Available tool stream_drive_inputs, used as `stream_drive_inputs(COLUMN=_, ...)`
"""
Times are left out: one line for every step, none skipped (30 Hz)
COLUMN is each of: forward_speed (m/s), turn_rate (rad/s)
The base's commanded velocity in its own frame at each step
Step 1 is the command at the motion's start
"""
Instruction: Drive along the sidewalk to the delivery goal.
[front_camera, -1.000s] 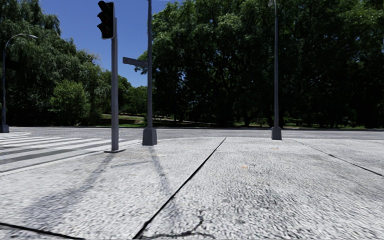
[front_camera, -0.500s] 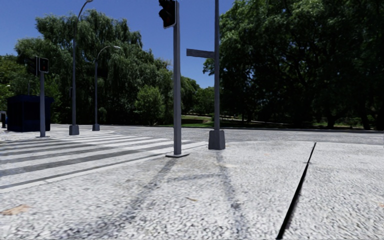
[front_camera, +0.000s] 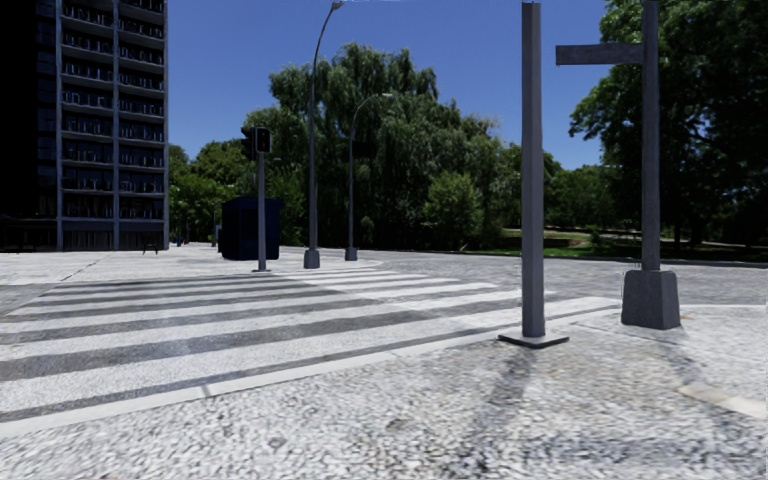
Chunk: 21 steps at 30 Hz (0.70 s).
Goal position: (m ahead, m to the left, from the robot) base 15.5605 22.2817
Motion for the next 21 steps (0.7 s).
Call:
stream_drive_inputs(forward_speed=2.0, turn_rate=0.86)
stream_drive_inputs(forward_speed=2.0, turn_rate=0.86)
stream_drive_inputs(forward_speed=2.0, turn_rate=0.86)
stream_drive_inputs(forward_speed=2.0, turn_rate=0.86)
stream_drive_inputs(forward_speed=2.0, turn_rate=0.86)
stream_drive_inputs(forward_speed=2.0, turn_rate=0.86)
stream_drive_inputs(forward_speed=2.0, turn_rate=0.86)
stream_drive_inputs(forward_speed=2.0, turn_rate=0.86)
stream_drive_inputs(forward_speed=2.0, turn_rate=0.86)
stream_drive_inputs(forward_speed=2.0, turn_rate=0.86)
stream_drive_inputs(forward_speed=2.0, turn_rate=0.86)
stream_drive_inputs(forward_speed=2.0, turn_rate=0.86)
stream_drive_inputs(forward_speed=2.0, turn_rate=0.86)
stream_drive_inputs(forward_speed=2.0, turn_rate=0.8)
stream_drive_inputs(forward_speed=2.0, turn_rate=0.6)
stream_drive_inputs(forward_speed=2.0, turn_rate=0.6)
stream_drive_inputs(forward_speed=2.0, turn_rate=0.0)
stream_drive_inputs(forward_speed=2.0, turn_rate=0.0)
stream_drive_inputs(forward_speed=2.0, turn_rate=0.0)
stream_drive_inputs(forward_speed=2.0, turn_rate=0.0)
stream_drive_inputs(forward_speed=2.0, turn_rate=0.0)
